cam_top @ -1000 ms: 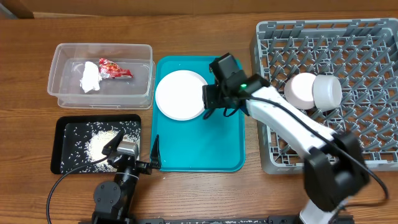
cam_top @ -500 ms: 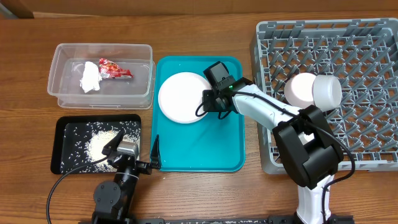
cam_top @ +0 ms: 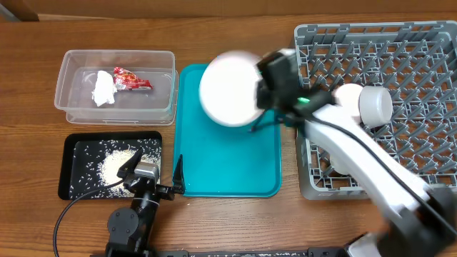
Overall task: Sort waste into correct bins and load items into the dishwasher
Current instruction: 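Lift the white plate and stand it upright in the dish rack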
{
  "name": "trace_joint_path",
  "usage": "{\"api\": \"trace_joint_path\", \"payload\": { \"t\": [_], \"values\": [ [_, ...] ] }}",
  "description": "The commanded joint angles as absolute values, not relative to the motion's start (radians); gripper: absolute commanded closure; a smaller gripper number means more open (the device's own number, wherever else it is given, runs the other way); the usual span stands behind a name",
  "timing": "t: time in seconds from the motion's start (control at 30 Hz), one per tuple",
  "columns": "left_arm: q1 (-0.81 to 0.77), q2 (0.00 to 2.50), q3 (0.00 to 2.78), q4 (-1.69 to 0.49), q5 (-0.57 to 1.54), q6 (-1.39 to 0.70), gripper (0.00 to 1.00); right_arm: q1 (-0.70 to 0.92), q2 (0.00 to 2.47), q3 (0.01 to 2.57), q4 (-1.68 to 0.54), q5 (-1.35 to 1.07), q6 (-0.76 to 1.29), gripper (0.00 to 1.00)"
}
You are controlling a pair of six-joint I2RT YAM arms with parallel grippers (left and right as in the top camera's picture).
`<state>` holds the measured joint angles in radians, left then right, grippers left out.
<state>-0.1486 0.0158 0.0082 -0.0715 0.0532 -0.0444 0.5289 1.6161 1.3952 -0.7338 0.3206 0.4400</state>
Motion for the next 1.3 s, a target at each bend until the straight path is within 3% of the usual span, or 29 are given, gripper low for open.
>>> {"api": "trace_joint_path", "payload": {
  "t": [0.0, 0.13, 0.47, 0.87, 0.97, 1.07, 1.27],
  "values": [
    [-0.143, 0.011, 0.005, -0.073, 0.064, -0.029, 0.0, 0.486, 1.477, 1.41, -0.738, 0.733, 0.383, 0.96],
    [-0.143, 0.011, 0.005, -0.073, 0.064, -0.029, 0.0, 0.402, 1.452, 1.409, -0.702, 0.909, 0.229, 0.96],
    [-0.143, 0.011, 0.005, -0.073, 0.064, -0.029, 0.0, 0.136, 1.591, 1.409, -0.606, 0.965, 0.073, 0.96],
    [-0.143, 0.011, 0.005, -0.073, 0.064, -0.029, 0.0, 0.178, 1.788, 1.409, -0.525, 0.889, 0.014, 0.96],
    [-0.143, 0.011, 0.005, -0.073, 0.064, -0.029, 0.0, 0.205, 1.798, 1.409, -0.518, 0.889, 0.014, 0.85],
    [-0.143, 0.011, 0.005, -0.073, 0.064, -0.029, 0.0, 0.245, 1.786, 1.409, -0.503, 0.921, 0.014, 0.63],
    [-0.143, 0.011, 0.005, -0.073, 0.064, -0.029, 0.0, 0.337, 1.726, 1.409, -0.511, 0.979, 0.015, 0.49]
  ]
}}
